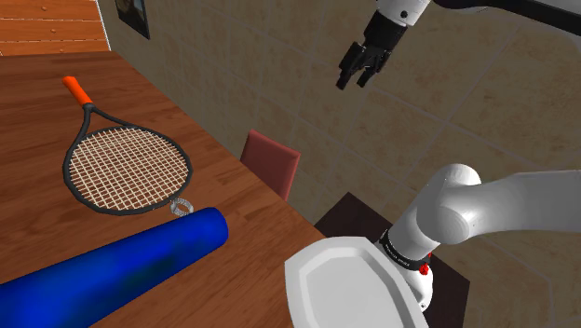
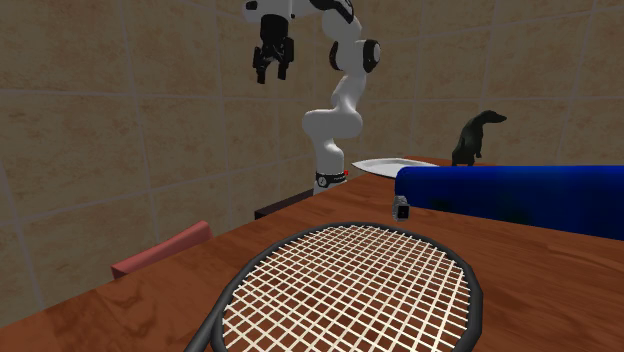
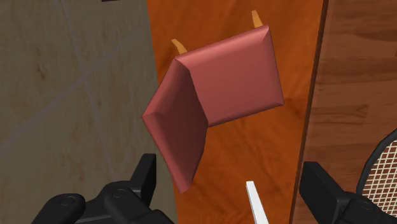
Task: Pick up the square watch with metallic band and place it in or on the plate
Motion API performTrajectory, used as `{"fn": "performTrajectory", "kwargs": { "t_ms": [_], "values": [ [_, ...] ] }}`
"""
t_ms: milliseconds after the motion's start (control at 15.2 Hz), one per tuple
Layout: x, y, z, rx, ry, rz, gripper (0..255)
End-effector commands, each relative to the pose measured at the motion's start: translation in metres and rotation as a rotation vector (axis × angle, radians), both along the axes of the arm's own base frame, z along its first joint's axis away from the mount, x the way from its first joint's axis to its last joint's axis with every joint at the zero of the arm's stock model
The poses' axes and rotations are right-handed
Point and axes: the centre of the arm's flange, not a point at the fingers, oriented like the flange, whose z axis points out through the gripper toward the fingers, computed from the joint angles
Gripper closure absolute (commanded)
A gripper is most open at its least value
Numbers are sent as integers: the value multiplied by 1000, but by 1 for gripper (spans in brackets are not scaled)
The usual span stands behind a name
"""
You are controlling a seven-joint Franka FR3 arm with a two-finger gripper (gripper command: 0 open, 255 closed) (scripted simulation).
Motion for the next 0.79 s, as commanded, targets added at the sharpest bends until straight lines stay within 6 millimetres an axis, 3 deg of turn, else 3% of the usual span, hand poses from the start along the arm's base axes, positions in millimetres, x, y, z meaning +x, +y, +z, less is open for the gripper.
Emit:
{"fn": "performTrajectory", "kwargs": {
  "t_ms": [0,726],
  "values": [
    [0,0,0,0,0,0,0],
    [46,135,-53,-28,88,-45,0]
  ]
}}
